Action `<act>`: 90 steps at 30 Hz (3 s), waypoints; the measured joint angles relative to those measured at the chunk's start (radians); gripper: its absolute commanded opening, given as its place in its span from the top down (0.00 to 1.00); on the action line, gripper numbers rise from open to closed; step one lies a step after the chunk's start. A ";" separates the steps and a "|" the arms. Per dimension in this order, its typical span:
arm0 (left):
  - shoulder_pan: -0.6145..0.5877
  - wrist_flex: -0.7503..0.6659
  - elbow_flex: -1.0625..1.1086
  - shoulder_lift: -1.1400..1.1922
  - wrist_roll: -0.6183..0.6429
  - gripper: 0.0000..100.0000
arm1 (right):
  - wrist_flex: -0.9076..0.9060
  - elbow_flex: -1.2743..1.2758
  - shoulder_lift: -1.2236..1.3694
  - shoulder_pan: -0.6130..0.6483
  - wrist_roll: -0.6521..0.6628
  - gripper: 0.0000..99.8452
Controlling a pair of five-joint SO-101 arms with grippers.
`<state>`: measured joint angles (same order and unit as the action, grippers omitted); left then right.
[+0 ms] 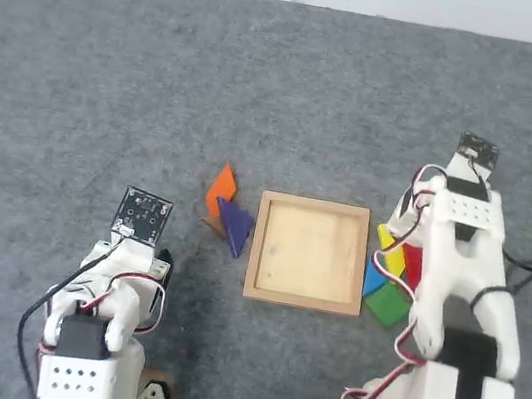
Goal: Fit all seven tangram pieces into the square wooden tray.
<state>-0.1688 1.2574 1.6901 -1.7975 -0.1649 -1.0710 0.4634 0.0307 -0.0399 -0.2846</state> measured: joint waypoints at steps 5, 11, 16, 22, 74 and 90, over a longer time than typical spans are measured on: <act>0.000 0.000 0.000 0.000 0.000 0.87 | 0.000 -0.060 0.087 -0.002 -0.023 0.69; 0.000 0.000 0.000 0.000 0.000 0.87 | -0.003 -0.129 0.196 -0.002 -0.025 0.76; 0.000 0.000 0.000 0.000 0.000 0.87 | -0.014 -0.140 0.209 -0.011 -0.025 0.90; 0.000 0.000 0.000 0.000 0.000 0.87 | -0.080 -0.173 0.187 -0.063 -0.012 0.90; 0.000 0.000 0.000 0.000 0.000 0.87 | -0.249 -0.247 0.242 -0.537 0.367 0.91; 0.000 0.000 0.000 0.000 0.000 0.87 | -0.258 -0.242 0.195 -0.400 0.371 0.99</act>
<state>-0.1688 1.2574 1.6901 -1.7975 -0.1649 -1.3288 0.2209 0.2256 -0.4404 0.0867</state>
